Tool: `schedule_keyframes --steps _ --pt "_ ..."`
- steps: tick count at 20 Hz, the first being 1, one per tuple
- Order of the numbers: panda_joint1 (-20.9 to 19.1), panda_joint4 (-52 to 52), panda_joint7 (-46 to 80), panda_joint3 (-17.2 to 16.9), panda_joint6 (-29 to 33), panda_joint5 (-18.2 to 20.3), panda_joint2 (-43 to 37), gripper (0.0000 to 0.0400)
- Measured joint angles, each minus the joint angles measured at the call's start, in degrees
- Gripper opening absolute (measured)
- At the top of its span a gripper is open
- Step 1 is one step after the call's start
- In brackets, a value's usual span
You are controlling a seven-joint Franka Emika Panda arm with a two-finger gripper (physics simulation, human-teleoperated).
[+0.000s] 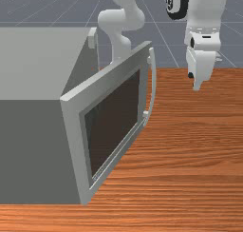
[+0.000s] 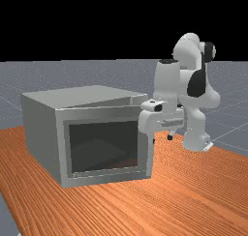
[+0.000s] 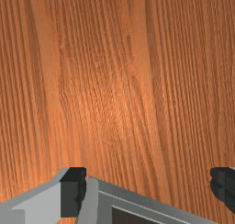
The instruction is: Close the microwave
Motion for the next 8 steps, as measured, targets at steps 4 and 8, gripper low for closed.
schedule_keyframes --steps 4,8 --pt "1.83 -12.25 4.92 -5.89 10.7 -16.23 -2.66 0.04" --pt "-8.93 -17.02 -16.15 -12.23 17.63 -15.99 -6.06 0.04"
